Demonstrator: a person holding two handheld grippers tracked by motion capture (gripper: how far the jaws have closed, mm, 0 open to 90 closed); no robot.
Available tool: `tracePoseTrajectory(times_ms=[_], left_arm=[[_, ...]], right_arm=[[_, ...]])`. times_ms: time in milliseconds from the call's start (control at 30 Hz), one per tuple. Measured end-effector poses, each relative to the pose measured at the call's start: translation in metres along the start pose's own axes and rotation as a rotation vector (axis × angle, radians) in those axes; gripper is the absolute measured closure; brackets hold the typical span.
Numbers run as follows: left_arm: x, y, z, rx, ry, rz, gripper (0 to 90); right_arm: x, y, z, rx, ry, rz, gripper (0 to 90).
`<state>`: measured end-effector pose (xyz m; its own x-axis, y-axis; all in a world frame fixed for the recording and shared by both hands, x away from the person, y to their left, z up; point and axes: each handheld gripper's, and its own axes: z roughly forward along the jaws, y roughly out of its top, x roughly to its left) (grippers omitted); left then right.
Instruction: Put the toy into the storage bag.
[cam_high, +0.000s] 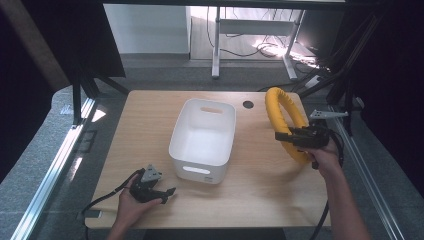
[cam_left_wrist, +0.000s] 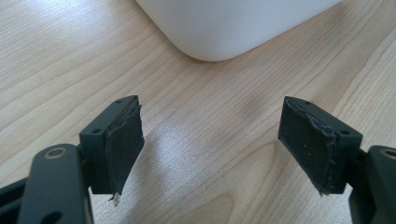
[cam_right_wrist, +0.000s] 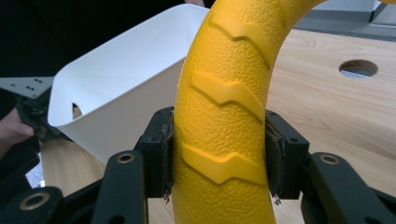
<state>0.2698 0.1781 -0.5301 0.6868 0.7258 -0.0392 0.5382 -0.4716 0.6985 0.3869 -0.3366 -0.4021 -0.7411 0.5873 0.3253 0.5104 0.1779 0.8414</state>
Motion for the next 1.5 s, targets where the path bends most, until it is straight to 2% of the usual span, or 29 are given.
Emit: tracePoseTrajectory(times_ms=[333, 467, 600, 1267, 1333, 1400, 1433, 1500], left_arm=[[0.000, 0.000, 0.000, -0.001, -0.002, -0.001, 22.0], [0.000, 0.000, 0.000, -0.001, -0.002, -0.001, 22.0], [0.000, 0.000, 0.000, 0.001, -0.003, 0.003, 22.0], [0.001, 0.001, -0.001, -0.012, -0.005, -0.003, 22.0], [0.001, 0.001, -0.001, -0.010, -0.006, -0.003, 22.0], [0.000, 0.001, 0.000, -0.008, -0.007, -0.004, 22.0], [0.000, 0.001, 0.000, -0.008, -0.008, -0.004, 22.0], [0.000, 0.001, 0.000, -0.009, -0.008, -0.004, 22.0]], right_arm=[[0.015, -0.002, 0.007, -0.086, -0.025, -0.001, 51.4], [0.020, -0.003, 0.008, -0.100, -0.039, -0.007, 51.3], [0.034, -0.007, 0.008, -0.160, -0.062, -0.011, 51.3], [0.085, -0.030, 0.021, -0.254, -0.153, -0.056, 51.3], [0.094, -0.035, 0.023, -0.286, -0.168, -0.057, 51.3], [0.097, -0.036, 0.025, -0.298, -0.172, -0.059, 51.3], [0.104, -0.040, 0.027, -0.325, -0.179, -0.047, 51.3], [0.107, -0.041, 0.029, -0.337, -0.187, -0.050, 51.2]])
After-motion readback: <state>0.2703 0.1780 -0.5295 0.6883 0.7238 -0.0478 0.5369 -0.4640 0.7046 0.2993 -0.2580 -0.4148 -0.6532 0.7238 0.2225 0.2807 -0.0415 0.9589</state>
